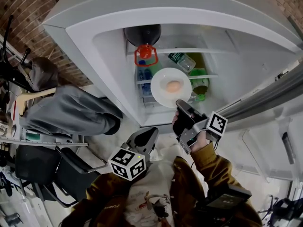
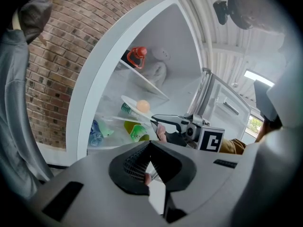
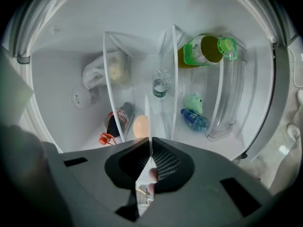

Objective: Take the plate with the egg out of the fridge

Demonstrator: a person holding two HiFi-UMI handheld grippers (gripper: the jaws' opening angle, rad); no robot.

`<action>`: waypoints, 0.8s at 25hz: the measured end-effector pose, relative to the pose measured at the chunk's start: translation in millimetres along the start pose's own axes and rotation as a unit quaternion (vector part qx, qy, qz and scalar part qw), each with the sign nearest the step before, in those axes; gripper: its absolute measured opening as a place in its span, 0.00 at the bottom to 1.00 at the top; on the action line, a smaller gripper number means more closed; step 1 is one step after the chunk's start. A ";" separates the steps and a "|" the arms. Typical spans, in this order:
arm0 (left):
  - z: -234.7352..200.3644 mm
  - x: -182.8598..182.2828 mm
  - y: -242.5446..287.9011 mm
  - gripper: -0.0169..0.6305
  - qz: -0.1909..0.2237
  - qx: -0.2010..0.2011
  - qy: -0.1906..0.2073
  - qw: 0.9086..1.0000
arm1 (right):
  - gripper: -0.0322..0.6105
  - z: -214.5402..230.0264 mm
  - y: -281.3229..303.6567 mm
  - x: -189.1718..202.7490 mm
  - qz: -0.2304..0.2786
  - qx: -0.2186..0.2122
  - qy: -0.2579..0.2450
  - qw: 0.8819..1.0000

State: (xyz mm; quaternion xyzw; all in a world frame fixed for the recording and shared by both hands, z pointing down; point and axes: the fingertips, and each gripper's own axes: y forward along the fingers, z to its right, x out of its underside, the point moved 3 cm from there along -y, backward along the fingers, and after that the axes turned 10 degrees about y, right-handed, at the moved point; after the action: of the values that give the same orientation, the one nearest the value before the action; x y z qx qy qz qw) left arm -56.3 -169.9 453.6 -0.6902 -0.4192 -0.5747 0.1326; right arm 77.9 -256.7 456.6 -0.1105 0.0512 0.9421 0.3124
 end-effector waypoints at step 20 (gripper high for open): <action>-4.9 0.3 1.8 0.04 0.004 0.006 -0.008 1.000 | 0.09 0.3 -60.4 31.4 0.033 -0.035 0.007 0.999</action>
State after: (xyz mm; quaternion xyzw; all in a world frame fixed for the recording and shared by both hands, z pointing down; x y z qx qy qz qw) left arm -58.3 -174.1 455.9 -0.6957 -0.4213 -0.5658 0.1358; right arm 89.7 -190.2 447.7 -0.1259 0.0241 0.9522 0.2772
